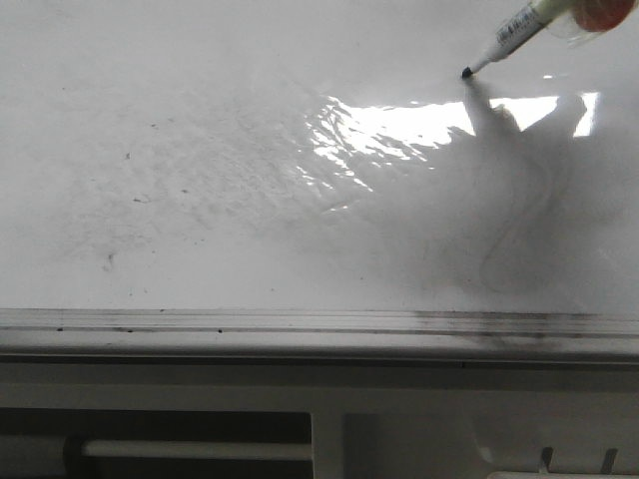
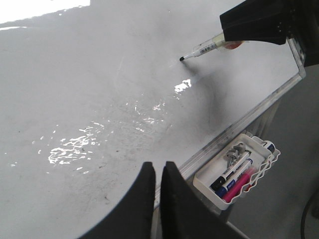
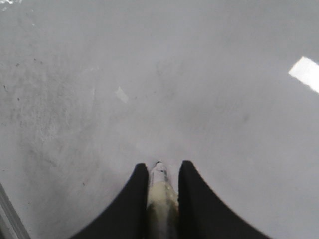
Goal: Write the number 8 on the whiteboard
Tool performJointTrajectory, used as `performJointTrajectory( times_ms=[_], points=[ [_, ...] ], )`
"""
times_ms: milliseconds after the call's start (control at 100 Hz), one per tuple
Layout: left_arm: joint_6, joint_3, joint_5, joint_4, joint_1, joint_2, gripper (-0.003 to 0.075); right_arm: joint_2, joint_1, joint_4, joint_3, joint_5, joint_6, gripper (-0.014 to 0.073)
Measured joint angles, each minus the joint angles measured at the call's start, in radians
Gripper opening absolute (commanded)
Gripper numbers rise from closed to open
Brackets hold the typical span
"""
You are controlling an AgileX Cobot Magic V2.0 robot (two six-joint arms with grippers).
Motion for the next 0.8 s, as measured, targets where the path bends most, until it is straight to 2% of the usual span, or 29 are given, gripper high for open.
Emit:
performJointTrajectory(
  times_ms=[290, 400, 530, 800],
  points=[
    [0.0, 0.0, 0.0, 0.0, 0.0, 0.0, -0.002, 0.066, -0.009, 0.039, -0.006, -0.065, 0.0, -0.0043],
    [0.0, 0.0, 0.0, 0.0, 0.0, 0.0, -0.002, 0.083, 0.02, 0.064, -0.006, -0.072, 0.0, -0.0043],
    [0.0, 0.0, 0.0, -0.003, 0.0, 0.0, -0.002, 0.086, 0.052, 0.077, -0.006, -0.008, 0.0, -0.0043],
    [-0.002, 0.0, 0.0, -0.006, 0.0, 0.0, -0.002, 0.008, 0.034, 0.094, -0.01, 0.161, 0.008, -0.0043]
  ],
)
